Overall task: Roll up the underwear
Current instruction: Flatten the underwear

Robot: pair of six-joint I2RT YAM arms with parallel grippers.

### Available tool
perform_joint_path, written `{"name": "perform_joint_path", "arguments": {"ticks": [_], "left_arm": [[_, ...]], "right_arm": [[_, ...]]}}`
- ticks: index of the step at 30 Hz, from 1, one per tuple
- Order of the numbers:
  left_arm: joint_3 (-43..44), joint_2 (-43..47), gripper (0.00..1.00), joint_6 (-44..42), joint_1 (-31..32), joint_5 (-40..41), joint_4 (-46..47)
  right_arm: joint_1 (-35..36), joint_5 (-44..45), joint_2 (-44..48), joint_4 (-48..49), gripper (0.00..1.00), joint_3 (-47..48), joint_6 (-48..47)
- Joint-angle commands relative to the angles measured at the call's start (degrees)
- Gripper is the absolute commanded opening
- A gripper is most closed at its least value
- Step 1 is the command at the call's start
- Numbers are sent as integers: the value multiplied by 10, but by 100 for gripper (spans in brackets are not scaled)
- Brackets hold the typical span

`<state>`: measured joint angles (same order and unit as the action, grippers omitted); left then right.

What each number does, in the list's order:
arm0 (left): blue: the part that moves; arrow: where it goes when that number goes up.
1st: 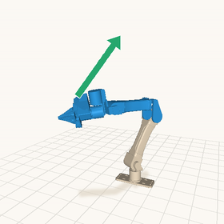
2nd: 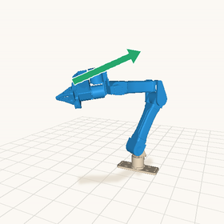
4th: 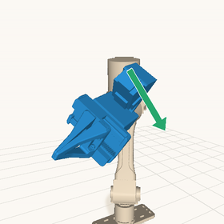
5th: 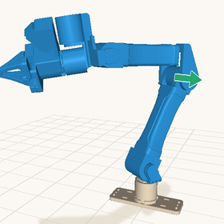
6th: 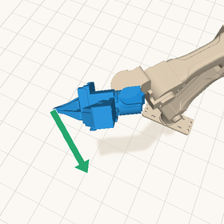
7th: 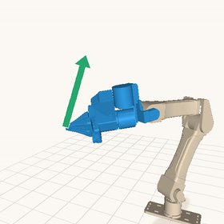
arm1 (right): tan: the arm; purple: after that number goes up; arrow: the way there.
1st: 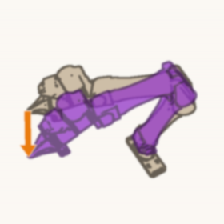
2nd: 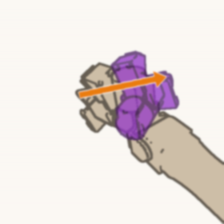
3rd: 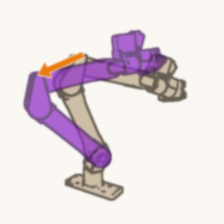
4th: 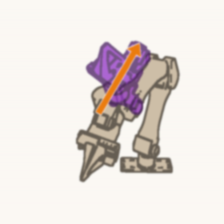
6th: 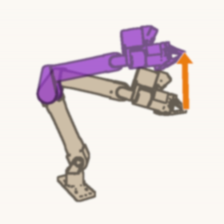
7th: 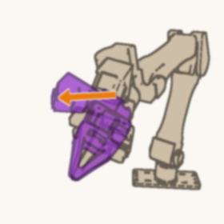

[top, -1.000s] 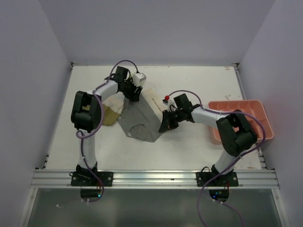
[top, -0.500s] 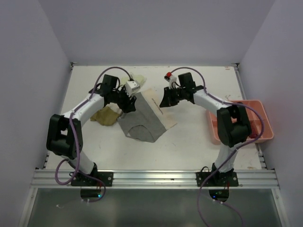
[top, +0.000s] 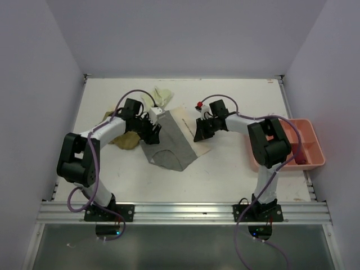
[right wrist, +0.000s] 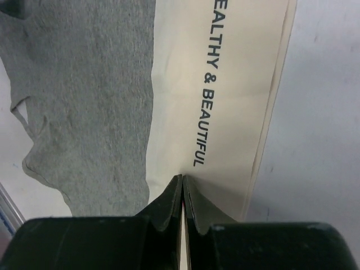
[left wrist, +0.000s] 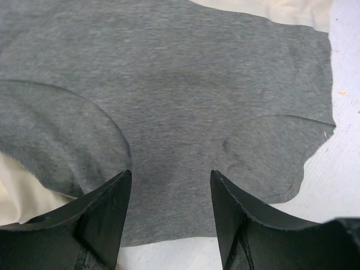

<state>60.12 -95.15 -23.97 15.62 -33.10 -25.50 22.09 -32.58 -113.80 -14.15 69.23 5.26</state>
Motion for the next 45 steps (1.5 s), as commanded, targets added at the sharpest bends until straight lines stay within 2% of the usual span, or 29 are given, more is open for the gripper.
{"name": "perform_joint_path", "arguments": {"ticks": [1,5,7,10,12,15,20,28,31,39,43,45], "left_arm": [[3,-16,62,16,-1,3,26],[10,-31,61,29,-1,-1,32],[18,-38,61,30,-1,-2,29],[35,-60,60,30,-1,-1,24],[49,-87,59,32,0,-4,20],[69,-128,58,37,1,-13,33],[128,-195,57,33,3,-23,36],[177,-233,57,15,6,-6,30],[164,-225,58,7,6,-8,31],[102,-154,57,-3,6,-31,27],[66,-105,57,-13,6,-33,11],[57,-86,60,-18,7,-26,7]], "right_arm": [[-1,22,37,8,6,-63,23],[-1,6,73,24,3,-131,75],[0,-32,89,17,3,-157,94],[-1,-80,155,2,7,-175,129],[-1,-88,224,3,10,-179,132],[-1,-91,256,-37,11,-146,101],[-2,-79,231,-19,13,-107,76],[-1,-44,90,45,11,-87,34],[-1,-40,75,56,11,-100,40],[4,-39,121,36,11,-175,46],[4,-36,143,-6,11,-172,19],[3,-50,160,-25,12,-165,16]]}}
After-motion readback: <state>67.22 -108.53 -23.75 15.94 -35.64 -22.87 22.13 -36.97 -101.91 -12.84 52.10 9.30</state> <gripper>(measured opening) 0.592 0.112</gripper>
